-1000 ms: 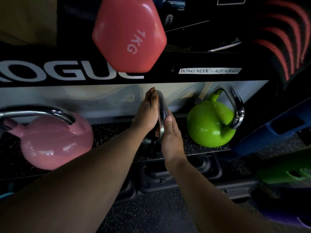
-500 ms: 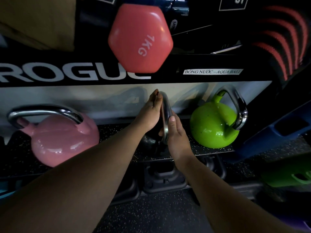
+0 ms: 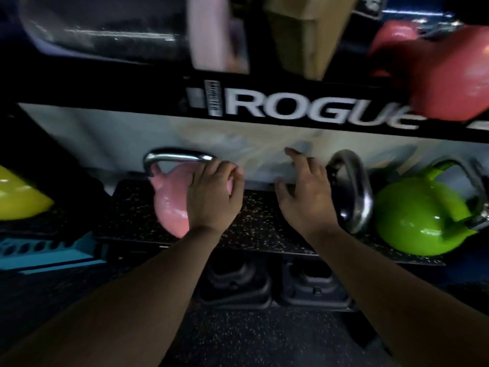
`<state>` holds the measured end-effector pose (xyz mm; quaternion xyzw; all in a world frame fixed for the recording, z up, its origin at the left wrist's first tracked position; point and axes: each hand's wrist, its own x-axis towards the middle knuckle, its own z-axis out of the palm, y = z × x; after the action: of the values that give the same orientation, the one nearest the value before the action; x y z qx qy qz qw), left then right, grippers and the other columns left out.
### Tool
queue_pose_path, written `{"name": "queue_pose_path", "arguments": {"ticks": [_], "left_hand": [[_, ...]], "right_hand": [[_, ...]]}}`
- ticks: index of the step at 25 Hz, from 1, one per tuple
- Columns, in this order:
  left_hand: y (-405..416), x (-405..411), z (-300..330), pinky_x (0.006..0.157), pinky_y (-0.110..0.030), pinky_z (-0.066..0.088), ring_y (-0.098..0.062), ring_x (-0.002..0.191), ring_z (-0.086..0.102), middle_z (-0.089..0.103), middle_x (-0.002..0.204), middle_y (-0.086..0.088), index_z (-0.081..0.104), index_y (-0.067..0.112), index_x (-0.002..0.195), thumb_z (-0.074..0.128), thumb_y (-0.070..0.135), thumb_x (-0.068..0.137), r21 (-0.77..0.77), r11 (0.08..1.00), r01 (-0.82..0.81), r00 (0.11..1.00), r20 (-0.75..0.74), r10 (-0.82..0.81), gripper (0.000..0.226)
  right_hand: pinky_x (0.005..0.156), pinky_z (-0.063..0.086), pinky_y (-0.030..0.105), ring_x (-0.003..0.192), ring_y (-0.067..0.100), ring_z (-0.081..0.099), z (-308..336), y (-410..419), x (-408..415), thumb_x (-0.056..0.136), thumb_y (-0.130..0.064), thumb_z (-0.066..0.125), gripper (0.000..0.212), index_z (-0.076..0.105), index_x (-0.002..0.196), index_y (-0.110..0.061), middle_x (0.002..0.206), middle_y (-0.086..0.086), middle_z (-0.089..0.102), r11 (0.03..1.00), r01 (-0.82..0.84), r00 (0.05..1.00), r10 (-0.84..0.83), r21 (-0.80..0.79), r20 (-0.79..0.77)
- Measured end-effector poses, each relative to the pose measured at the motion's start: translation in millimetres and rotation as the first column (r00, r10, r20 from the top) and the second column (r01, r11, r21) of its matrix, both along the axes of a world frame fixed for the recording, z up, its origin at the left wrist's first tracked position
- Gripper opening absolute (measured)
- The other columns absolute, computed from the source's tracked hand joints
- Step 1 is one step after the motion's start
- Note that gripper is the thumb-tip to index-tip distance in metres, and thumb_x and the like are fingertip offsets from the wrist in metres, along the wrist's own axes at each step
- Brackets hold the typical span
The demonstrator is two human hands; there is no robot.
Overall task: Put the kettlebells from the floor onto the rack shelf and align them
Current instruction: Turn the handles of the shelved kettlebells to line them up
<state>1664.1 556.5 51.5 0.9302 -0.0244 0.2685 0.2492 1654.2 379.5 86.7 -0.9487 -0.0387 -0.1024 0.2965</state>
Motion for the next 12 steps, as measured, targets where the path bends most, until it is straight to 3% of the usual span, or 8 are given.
{"name": "queue_pose_path", "arguments": {"ticks": [3, 5, 7, 9, 12], "left_hand": [[60.6, -0.5, 3.6, 0.089, -0.047, 0.039, -0.031, 0.102, 0.050, 0.056, 0.104, -0.005, 0.056, 0.021, 0.095, 0.052, 0.046, 0.090, -0.081, 0.965, -0.251, 0.968, -0.009, 0.251, 0.026], [91.1, 1.8, 5.4, 0.089, -0.045, 0.037, -0.031, 0.110, 0.045, 0.049, 0.119, -0.007, 0.050, 0.020, 0.111, 0.055, 0.056, 0.086, -0.237, 0.902, -0.361, 0.932, -0.065, 0.356, 0.044], [106.1, 5.1, 5.3, 0.091, -0.045, 0.037, -0.028, 0.122, 0.036, 0.038, 0.139, -0.008, 0.037, 0.021, 0.133, 0.054, 0.068, 0.081, -0.400, 0.844, -0.358, 0.930, -0.237, 0.282, 0.072], [105.5, 6.7, 2.3, 0.097, -0.050, 0.039, -0.030, 0.135, 0.027, 0.019, 0.155, -0.002, 0.016, 0.029, 0.148, 0.049, 0.077, 0.077, -0.562, 0.762, -0.320, 0.909, -0.409, 0.080, 0.092], [99.4, 7.9, -4.0, 0.104, -0.056, 0.034, -0.041, 0.144, 0.016, -0.005, 0.162, 0.003, -0.007, 0.043, 0.149, 0.038, 0.082, 0.078, -0.624, 0.719, -0.306, 0.869, -0.492, -0.058, 0.092]], "right_hand": [[0.105, 0.039, 0.049, 0.124, 0.033, 0.045, -4.9, 61.7, 10.6, 0.093, -0.038, 0.058, 0.056, 0.042, 0.144, -0.022, 0.130, 0.013, 0.053, 0.998, -0.053, 0.994, 0.057, 0.047, -0.089], [0.106, 0.039, 0.050, 0.128, 0.032, 0.042, -3.3, 100.5, 19.7, 0.094, -0.047, 0.054, 0.058, 0.040, 0.145, -0.026, 0.134, 0.012, 0.050, 0.992, -0.084, 0.984, 0.098, 0.097, -0.149], [0.106, 0.039, 0.050, 0.130, 0.033, 0.040, -4.9, 132.3, 30.8, 0.093, -0.055, 0.051, 0.060, 0.039, 0.145, -0.027, 0.138, 0.014, 0.047, 0.988, -0.089, 0.974, 0.114, 0.129, -0.198], [0.101, 0.041, 0.045, 0.127, 0.035, 0.043, -10.8, 150.2, 39.6, 0.093, -0.058, 0.049, 0.059, 0.043, 0.142, -0.025, 0.136, 0.015, 0.049, 0.991, -0.056, 0.970, 0.084, 0.124, -0.230], [0.086, 0.038, 0.034, 0.119, 0.034, 0.048, -17.7, 161.1, 45.4, 0.093, -0.058, 0.049, 0.053, 0.047, 0.133, -0.023, 0.127, 0.016, 0.053, 0.984, 0.012, 0.972, 0.031, 0.178, -0.234]]}}
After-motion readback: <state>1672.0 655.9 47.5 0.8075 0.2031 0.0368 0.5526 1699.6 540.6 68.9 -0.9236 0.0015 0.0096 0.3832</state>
